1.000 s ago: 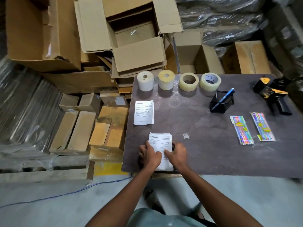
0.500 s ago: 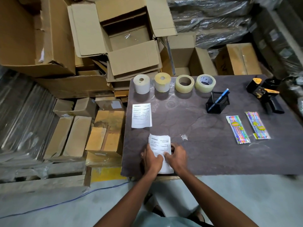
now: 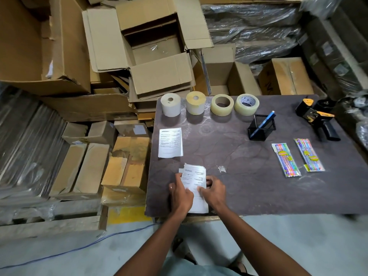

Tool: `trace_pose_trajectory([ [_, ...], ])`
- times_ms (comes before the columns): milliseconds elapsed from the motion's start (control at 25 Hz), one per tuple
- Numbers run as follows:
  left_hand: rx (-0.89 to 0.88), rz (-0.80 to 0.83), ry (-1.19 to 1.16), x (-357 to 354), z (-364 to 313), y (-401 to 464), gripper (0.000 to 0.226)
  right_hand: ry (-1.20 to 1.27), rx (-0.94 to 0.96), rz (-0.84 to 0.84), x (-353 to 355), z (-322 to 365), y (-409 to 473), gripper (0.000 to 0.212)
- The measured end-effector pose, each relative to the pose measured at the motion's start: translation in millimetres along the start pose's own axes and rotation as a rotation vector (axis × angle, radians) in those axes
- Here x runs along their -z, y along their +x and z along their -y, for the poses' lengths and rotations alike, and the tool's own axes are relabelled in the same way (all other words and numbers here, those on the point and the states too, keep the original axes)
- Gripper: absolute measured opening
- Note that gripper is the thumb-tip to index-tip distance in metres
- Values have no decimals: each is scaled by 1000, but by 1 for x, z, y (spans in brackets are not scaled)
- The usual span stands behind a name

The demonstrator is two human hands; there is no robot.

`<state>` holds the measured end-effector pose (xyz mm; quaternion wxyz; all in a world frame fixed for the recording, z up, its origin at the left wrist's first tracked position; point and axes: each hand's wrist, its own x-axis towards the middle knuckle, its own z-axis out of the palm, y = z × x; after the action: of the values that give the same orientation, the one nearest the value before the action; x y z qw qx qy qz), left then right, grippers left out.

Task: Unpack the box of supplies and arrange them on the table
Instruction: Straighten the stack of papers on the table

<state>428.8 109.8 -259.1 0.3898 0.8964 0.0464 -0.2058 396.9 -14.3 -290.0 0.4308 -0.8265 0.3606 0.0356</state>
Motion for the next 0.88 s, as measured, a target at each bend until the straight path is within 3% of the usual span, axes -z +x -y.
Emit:
trace_pose_trajectory([
  [120,-54,-9,110,-3,-10,1,61,2,-9,2,0,3,0,35],
  [600,85,88,-134,13,-15,24,44,-5,-8,21,2,4,1,34],
  [880,41,77,-101,11,-12,28,35,11,-22,32,3,3,-1,36],
])
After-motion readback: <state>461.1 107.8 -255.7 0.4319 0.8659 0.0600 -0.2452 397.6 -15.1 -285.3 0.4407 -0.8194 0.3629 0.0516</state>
